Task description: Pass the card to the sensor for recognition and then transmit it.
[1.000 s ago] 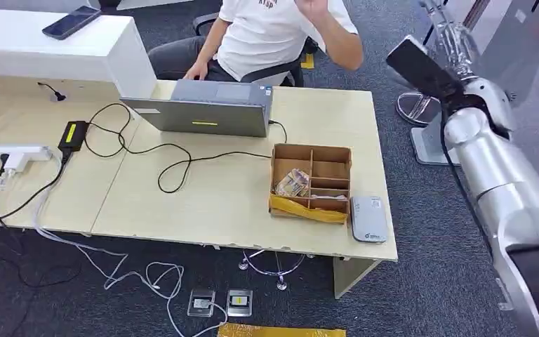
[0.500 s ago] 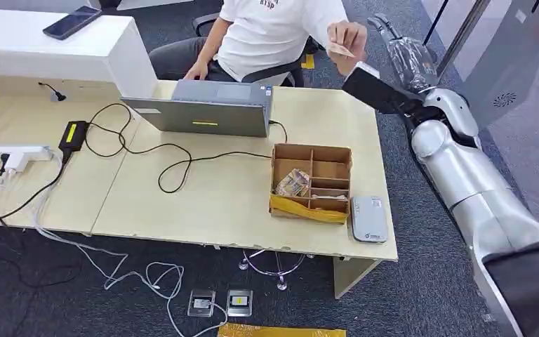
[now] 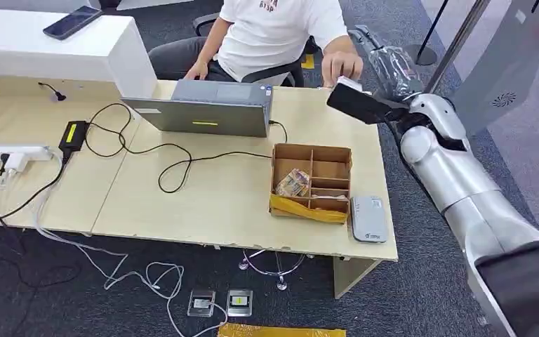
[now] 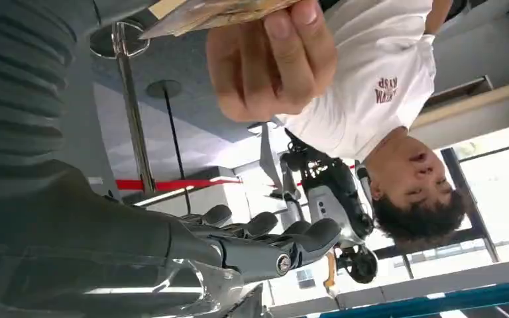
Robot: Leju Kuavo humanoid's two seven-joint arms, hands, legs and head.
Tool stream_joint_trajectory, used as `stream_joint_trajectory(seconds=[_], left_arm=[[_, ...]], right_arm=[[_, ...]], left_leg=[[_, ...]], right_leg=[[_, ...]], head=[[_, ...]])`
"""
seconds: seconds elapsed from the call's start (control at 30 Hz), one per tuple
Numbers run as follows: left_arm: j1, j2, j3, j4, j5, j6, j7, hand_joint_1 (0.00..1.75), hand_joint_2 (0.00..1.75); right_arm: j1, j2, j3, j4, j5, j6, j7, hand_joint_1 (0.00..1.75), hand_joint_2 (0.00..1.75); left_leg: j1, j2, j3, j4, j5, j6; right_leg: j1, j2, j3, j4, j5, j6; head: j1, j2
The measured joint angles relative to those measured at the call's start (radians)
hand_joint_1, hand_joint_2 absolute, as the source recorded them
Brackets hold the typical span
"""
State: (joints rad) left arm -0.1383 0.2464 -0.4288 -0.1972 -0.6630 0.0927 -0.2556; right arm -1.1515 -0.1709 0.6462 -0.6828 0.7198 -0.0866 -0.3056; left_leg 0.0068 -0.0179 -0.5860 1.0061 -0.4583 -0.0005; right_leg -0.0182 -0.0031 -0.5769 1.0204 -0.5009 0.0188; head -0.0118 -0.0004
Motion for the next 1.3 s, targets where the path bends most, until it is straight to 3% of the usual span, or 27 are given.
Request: stream_joint_trajectory(seconds=[0.43,0.47,1.3], left_arm=[[0.004,0.0,0.002,0.0,0.004,0.005,0.0,0.0,1.75],[0.005,0.0,0.002,0.0,0.004,0.006,0.0,0.0,1.75],[0.012,0.0,0.008,0.0,0.005,0.007,0.0,0.0,1.75]], right_arm=[[0.0,0.005,0.026,0.0,0.003,0.005,0.0,0.0,1.75],[0.0,0.006,0.027,0.0,0.003,0.006,0.0,1.75,1.75],[-0.003,0.028,0.028,0.0,0.006,0.039,-0.009,1.75,1.75]], left_leg=[[0.0,0.0,0.0,0.0,0.0,0.0],[0.0,0.0,0.0,0.0,0.0,0.0],[0.0,0.0,0.0,0.0,0.0,0.0]], right_leg=[[0.0,0.0,0.0,0.0,0.0,0.0],[0.0,0.0,0.0,0.0,0.0,0.0],[0.0,0.0,0.0,0.0,0.0,0.0]], head=[[0.0,0.0],[0.0,0.0],[0.0,0.0]])
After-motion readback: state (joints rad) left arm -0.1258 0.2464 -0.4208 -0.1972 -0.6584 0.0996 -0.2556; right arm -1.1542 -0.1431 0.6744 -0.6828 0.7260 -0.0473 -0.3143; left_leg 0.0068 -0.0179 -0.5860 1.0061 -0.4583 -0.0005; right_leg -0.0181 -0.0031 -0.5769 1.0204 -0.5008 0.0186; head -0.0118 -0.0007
